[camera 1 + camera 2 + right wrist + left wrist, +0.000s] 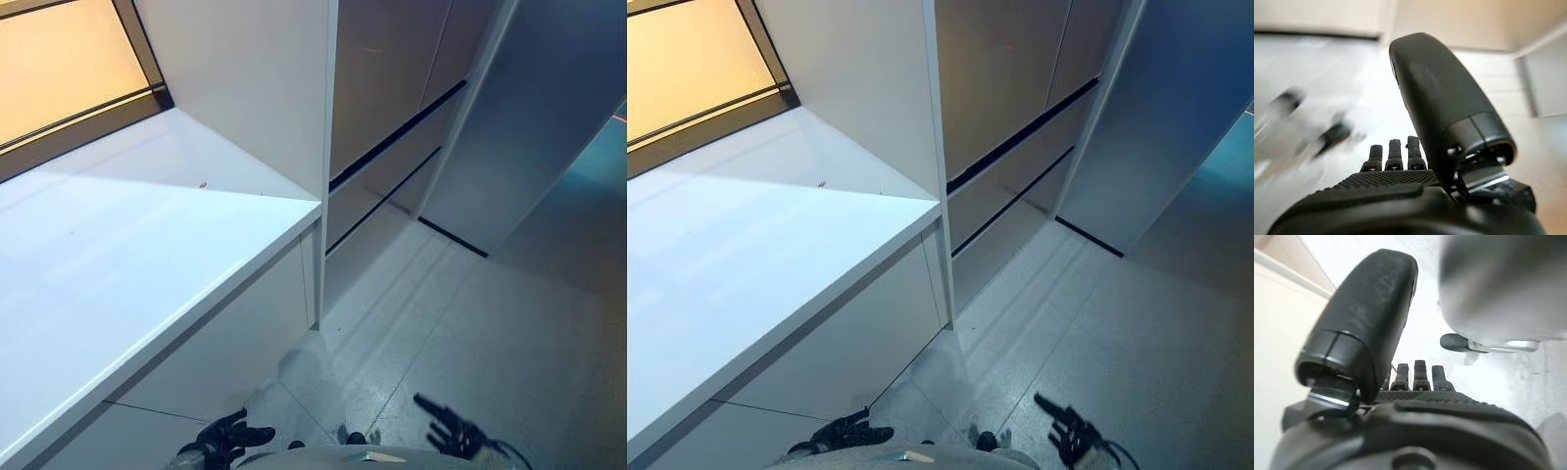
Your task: Put drinks into fridge and close the fridge
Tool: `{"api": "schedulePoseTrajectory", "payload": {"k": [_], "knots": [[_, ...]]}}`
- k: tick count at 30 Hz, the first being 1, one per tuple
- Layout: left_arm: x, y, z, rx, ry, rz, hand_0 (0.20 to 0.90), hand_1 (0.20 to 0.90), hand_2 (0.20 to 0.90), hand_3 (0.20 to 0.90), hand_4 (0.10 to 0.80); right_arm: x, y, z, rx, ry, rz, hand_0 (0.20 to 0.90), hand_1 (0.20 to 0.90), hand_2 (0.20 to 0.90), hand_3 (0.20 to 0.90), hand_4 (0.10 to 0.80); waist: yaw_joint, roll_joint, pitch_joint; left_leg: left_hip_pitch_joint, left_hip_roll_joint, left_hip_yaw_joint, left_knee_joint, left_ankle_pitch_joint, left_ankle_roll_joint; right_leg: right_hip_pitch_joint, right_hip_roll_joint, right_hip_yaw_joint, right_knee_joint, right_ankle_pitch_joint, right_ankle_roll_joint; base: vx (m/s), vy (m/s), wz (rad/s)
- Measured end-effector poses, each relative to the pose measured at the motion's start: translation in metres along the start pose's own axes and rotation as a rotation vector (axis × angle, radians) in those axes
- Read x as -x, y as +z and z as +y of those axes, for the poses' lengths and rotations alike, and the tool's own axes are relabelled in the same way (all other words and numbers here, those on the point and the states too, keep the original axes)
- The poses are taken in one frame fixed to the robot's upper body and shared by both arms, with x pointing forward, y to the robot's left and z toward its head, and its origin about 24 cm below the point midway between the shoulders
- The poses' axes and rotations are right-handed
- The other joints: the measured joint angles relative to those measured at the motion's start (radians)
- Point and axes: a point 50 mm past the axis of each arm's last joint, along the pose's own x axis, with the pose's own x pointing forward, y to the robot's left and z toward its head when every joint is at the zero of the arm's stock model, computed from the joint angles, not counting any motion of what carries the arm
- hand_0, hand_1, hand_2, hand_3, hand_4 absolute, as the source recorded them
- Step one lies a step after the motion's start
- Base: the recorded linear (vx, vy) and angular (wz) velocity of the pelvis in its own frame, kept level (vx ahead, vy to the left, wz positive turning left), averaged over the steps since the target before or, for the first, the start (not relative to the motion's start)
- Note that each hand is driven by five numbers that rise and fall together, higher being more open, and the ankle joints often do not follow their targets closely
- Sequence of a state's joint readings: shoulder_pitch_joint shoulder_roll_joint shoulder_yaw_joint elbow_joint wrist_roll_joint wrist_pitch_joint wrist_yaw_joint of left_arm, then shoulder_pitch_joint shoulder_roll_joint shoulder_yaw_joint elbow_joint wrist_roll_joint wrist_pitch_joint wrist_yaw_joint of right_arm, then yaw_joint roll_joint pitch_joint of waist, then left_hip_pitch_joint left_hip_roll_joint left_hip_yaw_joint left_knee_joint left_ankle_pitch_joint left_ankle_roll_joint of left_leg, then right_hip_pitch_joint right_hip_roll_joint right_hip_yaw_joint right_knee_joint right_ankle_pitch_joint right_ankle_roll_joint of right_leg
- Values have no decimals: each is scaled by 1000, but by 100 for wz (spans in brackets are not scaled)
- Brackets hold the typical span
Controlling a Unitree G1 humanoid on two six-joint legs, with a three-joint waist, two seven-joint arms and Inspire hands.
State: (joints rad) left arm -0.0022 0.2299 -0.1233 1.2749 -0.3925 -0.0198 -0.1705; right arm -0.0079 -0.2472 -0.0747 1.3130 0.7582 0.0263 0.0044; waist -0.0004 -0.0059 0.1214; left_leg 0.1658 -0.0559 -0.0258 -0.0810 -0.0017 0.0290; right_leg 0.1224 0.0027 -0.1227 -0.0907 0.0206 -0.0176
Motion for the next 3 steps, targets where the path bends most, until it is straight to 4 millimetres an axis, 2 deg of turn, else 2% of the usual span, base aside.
{"api": "schedulePoseTrajectory", "payload": {"k": [3], "knots": [[2,-10,4,14,-4,19,900,900,900,900,800,2,-12,-18,-15,-61,22,900,900,900,900,800,-1,-2,-14,6,1,0,-12,-1,-1,3,1,0,0,-1,-1,8,0,1]]}}
